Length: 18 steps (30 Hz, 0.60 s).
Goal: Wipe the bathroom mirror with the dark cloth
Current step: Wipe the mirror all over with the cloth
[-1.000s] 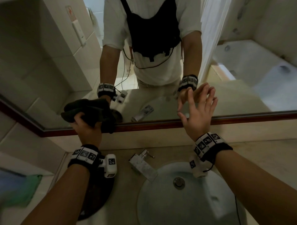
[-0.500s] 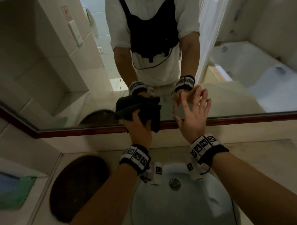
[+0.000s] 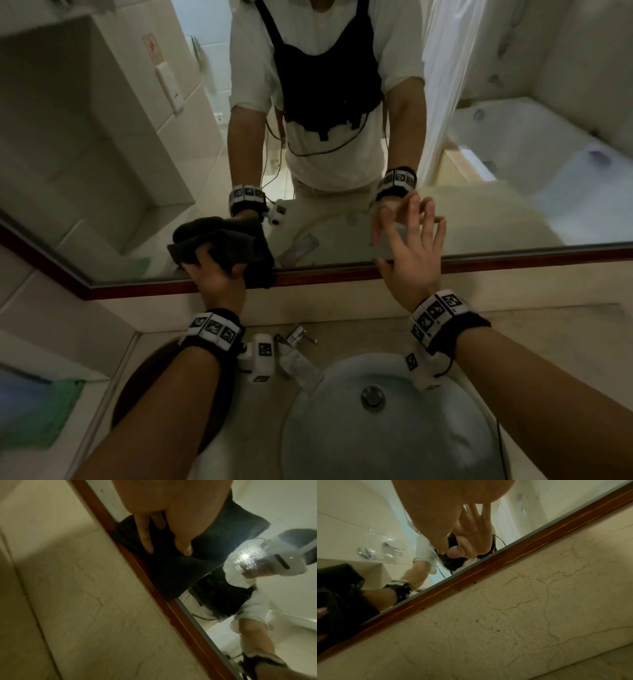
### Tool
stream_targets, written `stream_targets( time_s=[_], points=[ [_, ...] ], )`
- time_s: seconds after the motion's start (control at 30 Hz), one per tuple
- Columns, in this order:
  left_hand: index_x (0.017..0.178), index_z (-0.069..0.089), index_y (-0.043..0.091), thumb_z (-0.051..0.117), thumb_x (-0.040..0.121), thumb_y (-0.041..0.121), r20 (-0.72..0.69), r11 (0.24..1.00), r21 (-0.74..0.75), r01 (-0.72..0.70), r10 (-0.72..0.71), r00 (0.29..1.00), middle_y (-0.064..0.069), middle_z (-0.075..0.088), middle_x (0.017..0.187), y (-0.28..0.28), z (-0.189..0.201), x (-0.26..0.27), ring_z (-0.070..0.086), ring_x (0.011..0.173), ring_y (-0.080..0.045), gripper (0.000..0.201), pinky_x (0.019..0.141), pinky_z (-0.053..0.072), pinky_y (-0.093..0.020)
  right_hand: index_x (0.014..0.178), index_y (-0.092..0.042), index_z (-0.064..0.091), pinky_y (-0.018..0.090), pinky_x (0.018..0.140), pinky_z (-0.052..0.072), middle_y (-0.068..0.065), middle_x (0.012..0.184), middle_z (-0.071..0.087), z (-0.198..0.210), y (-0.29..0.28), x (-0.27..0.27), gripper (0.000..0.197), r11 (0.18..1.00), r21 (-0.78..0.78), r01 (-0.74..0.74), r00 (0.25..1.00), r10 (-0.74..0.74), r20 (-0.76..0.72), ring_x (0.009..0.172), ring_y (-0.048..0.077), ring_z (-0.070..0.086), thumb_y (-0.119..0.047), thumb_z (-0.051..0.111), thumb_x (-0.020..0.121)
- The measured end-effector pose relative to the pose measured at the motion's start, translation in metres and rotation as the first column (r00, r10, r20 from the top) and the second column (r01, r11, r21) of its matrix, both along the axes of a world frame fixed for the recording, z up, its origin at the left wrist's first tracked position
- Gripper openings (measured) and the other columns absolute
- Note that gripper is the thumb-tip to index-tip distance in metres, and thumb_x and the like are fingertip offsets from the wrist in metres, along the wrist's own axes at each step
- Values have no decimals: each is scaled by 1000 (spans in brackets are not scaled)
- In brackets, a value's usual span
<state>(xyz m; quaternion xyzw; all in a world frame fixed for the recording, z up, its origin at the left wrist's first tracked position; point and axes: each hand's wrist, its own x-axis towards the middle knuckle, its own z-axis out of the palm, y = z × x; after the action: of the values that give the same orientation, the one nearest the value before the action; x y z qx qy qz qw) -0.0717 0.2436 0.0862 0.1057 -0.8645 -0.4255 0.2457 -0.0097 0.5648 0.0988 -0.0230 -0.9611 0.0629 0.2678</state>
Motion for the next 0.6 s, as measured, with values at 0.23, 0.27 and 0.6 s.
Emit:
stream_targets(
  time_s=[0.23, 0.27, 0.6],
  points=[
    [130, 40, 16, 77, 77, 10, -24, 997, 6, -80, 80, 997, -25, 34, 138, 6, 7, 5, 49, 116, -40, 65, 102, 45, -47, 155, -28, 24, 62, 118, 9, 13, 165, -2, 9, 12, 12, 88, 993, -39, -116, 990, 112, -86, 151, 38, -4, -19, 70, 81],
    [131, 41, 14, 76, 77, 9, -30, 996, 4, -86, 86, 996, -25, 34, 138, 11, 8, 6, 49, 117, -40, 64, 102, 45, -46, 153, -25, 33, 62, 117, 12, 13, 164, 6, 11, 17, 13, 82, 989, -46, -143, 981, 135, -137, 151, 38, 3, -17, 70, 80],
    [131, 42, 18, 69, 84, 16, -86, 999, -21, 25, -27, 996, -20, 28, 145, 139, 17, 27, 35, 132, -32, 54, 114, 27, -35, 147, -23, 42, 64, 114, 18, 16, 162, 14, 31, 39, 12, 69, 974, -16, -228, 950, 219, -222, 150, 39, 12, -24, 68, 83]
  ],
)
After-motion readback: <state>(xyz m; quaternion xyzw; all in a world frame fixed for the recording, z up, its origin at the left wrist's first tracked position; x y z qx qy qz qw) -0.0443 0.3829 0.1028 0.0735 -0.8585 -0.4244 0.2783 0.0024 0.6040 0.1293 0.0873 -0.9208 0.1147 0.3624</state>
